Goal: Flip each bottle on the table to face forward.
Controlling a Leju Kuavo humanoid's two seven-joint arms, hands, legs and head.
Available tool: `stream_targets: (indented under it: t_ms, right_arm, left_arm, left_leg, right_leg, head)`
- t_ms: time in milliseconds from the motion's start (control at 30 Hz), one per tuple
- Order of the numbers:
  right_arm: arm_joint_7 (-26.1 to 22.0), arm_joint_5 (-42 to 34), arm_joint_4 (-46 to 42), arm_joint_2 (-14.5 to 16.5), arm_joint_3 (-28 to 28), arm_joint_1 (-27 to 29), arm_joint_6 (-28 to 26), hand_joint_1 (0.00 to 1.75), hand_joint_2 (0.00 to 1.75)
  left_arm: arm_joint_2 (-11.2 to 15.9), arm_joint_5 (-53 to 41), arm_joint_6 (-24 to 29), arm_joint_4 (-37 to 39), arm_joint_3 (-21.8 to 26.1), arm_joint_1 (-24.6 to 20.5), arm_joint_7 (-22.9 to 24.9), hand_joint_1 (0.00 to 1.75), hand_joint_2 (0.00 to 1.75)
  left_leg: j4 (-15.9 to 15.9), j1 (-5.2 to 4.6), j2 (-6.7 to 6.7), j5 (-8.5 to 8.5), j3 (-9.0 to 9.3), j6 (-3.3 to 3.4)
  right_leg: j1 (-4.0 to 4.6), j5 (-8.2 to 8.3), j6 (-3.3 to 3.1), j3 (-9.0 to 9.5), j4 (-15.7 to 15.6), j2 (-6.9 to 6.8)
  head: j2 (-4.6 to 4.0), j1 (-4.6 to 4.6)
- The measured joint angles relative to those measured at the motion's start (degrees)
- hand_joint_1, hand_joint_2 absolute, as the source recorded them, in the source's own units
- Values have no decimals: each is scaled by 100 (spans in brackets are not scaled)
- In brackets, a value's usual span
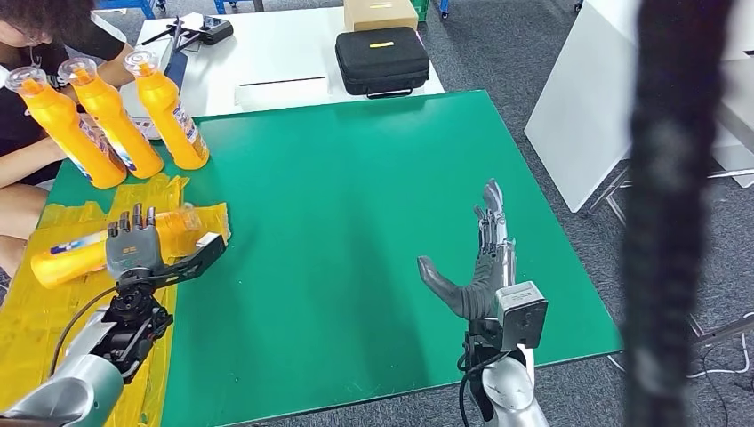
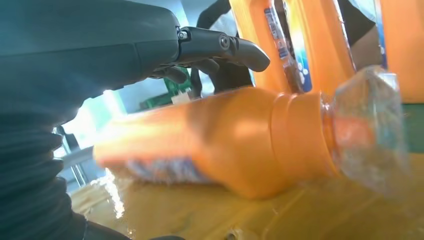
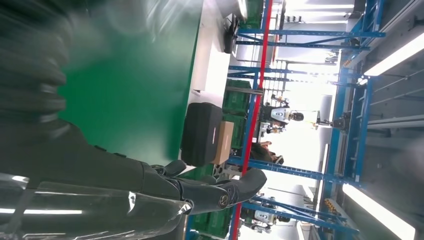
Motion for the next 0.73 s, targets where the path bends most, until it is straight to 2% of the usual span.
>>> stream_targets:
  t_ms: [100,233,400,467,533,633,733]
  right_arm:
    - [25,16,0,0,-5,-22,14,0,175]
    - [51,76,10,6,-8,-37,47,0,175]
    - [50,192,69,40,-8,-72,37,0,175]
    - [34,318,98,59,-8,-79,-20,0,175]
    - [-15,474,125,80,-8,-64,-100,0,175]
    - [-130,698,167,112,-8,26,-203,0,175]
    - [-182,797,201,132,-8,104,-245,0,175]
  left_arm:
    - [-68,286,114,32,172,-10,-336,0,175]
    - [-245,1001,456,36,658,-13,-1241,0,0]
    - [-579,2234,926,-313,1219,47,-2753,0,0]
    - [-764,3312,577,-889,1320,236,-3568,0,87]
    - [-953,4719,-211,-1808,1284,603,-4152,0,175]
    - [-1138,6491,-1416,-3318,937,1308,-4444,0,175]
    - [-1195,6986,-1744,-4229,580,1778,-4479,0,175]
  left_leg:
    - [0,0,0,0,0,0]
    - [0,0,0,0,0,0]
    - [0,0,-2,0,-2,0]
    - [0,-1,-3,0,-1,0]
    - [1,-2,-2,-1,-2,0]
    - [1,-3,2,-6,-5,-2]
    - [0,-3,-3,-9,-11,-3]
  right_leg:
    - [0,0,0,0,0,0]
    - [0,0,0,-1,0,0]
    - [0,0,0,-1,0,-1]
    - [-1,0,0,0,0,0]
    - [-1,0,0,0,-1,0]
    - [-2,-2,1,-2,-2,1]
    - [-1,-6,3,-8,-3,1]
  head:
    - [0,0]
    - [0,0]
    - [0,0]
    - [0,-1]
    - [0,0]
    - [0,-1]
    - [0,0]
